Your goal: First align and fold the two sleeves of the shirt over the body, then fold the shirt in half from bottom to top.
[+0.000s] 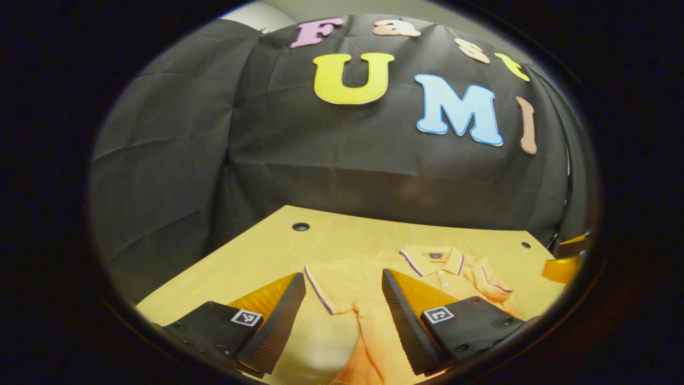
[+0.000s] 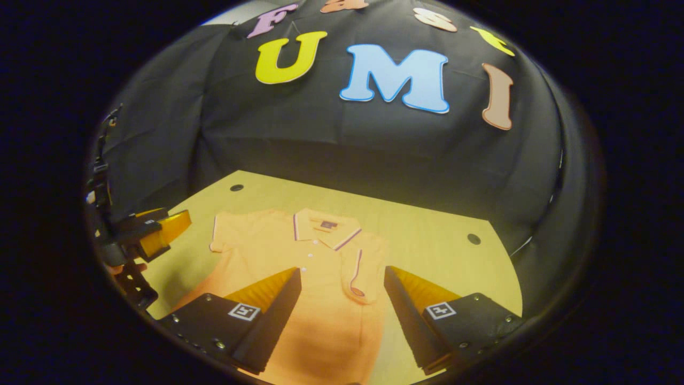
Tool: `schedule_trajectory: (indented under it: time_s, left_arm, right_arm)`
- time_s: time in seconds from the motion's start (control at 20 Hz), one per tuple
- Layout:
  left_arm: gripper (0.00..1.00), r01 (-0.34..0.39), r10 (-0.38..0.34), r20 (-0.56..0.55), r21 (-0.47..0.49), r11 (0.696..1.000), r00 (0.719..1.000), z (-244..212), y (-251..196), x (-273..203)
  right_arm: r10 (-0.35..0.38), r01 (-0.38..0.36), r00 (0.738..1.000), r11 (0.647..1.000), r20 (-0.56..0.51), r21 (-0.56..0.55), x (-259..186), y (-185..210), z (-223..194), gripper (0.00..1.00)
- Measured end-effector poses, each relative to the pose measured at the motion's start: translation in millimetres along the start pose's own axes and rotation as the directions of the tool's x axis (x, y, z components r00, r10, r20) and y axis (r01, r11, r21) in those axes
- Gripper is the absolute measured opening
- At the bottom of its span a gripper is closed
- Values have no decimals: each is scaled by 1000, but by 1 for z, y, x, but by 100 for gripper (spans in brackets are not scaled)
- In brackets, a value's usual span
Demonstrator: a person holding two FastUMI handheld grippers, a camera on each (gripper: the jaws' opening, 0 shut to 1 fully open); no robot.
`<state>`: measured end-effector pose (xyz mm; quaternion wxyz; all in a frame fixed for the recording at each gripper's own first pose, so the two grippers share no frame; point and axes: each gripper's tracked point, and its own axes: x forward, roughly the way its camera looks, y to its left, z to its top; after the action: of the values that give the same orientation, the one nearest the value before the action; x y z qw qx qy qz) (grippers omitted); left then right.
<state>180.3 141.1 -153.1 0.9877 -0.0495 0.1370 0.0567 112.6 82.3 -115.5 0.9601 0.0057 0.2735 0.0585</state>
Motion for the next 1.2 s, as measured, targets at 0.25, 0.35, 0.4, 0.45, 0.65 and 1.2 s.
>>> schedule_trajectory:
  time_s: [0.25,0.35,0.4,0.45,0.65,1.2]
  left_arm:
    - [94,21,-20,-20,32,999,1000,-11,7,29]
    - [94,24,-23,-25,33,999,999,-14,10,39]
    - [94,24,-23,-29,34,999,999,-19,10,44]
    - [94,23,-21,-37,37,999,999,-24,11,51]
    - [94,3,-2,-75,10,1000,997,-41,21,78]
    - [94,-51,45,-207,-24,998,977,-96,41,143]
  right_arm:
    - [-60,59,997,998,41,24,-32,1,0,96]
    - [-74,72,995,997,60,40,-41,1,5,96]
    - [-85,82,994,996,68,44,-46,0,8,96]
    - [-91,88,993,995,76,44,-50,1,10,96]
    - [-111,108,989,994,96,35,-63,5,11,96]
    - [-101,98,994,993,34,72,-72,20,-16,96]
